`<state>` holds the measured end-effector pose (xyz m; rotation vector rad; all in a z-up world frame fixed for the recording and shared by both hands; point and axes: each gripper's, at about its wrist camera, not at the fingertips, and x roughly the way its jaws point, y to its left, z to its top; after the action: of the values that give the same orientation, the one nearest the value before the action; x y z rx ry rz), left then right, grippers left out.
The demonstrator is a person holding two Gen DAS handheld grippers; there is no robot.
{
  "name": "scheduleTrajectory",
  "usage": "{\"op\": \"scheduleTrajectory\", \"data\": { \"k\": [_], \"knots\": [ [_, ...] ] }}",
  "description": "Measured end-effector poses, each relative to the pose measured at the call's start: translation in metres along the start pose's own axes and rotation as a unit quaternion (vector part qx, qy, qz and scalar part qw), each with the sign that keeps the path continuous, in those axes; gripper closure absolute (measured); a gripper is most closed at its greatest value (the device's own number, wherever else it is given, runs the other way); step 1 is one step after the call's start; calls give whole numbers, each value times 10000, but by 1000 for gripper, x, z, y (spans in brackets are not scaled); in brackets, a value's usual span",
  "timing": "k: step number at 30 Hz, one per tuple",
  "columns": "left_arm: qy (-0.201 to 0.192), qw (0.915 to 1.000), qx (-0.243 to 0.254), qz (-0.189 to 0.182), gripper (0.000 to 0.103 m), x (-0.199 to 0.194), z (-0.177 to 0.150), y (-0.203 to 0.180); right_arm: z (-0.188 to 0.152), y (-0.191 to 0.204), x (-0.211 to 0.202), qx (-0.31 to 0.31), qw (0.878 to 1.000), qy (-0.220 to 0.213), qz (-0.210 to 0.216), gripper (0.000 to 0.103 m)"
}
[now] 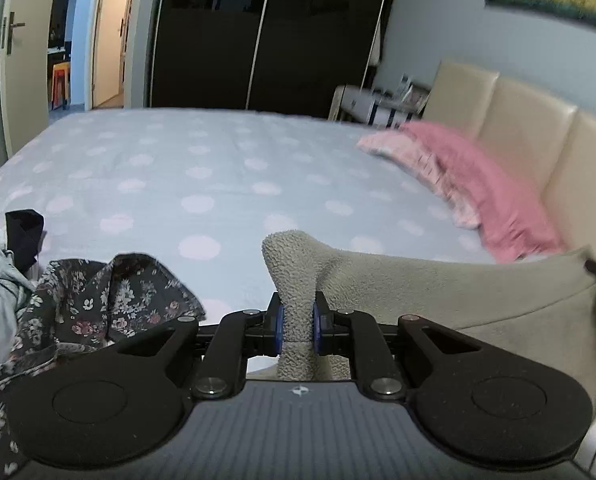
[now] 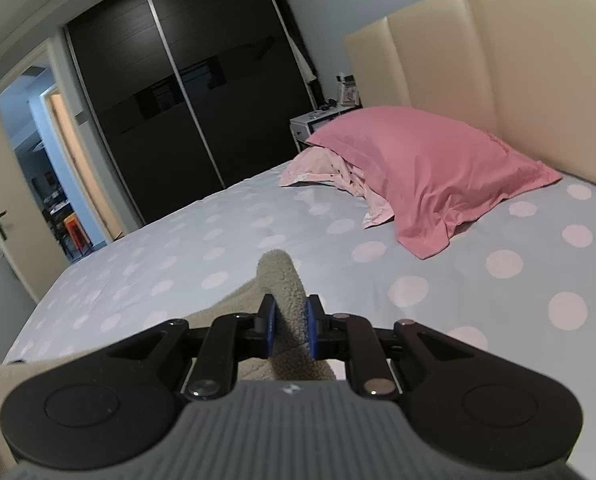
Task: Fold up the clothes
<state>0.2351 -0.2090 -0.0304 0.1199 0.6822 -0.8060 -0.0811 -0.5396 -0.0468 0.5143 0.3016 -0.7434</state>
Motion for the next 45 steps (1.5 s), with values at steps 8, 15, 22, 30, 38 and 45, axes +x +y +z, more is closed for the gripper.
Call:
{"op": "scheduleTrajectory", "data": {
  "k": [8, 15, 22, 30, 38, 45],
  "knots": [
    [368, 9989, -149, 262, 91, 58, -33, 21, -27, -4, 68, -182, 9992, 308, -154, 86],
    [889, 9943, -193, 559, 91, 100, -55, 24, -49, -7, 111, -327, 9956, 722, -497, 86],
    [1062, 9898, -599, 741, 84, 104, -62, 26, -65, -7, 129, -414, 9891, 1125, -860, 80],
    [579, 9940, -645, 662, 51, 26, -47, 34, -43, -11, 83, -310, 9924, 807, -879, 51],
    [569, 9974, -325, 295, 52, -40, -82, 12, -45, -10, 18, -622, 9891, 1308, -262, 51],
    [782, 9967, -163, 172, 52, -61, -112, 2, -75, -7, -35, -1311, 9731, 1890, 81, 52]
  ]
}}
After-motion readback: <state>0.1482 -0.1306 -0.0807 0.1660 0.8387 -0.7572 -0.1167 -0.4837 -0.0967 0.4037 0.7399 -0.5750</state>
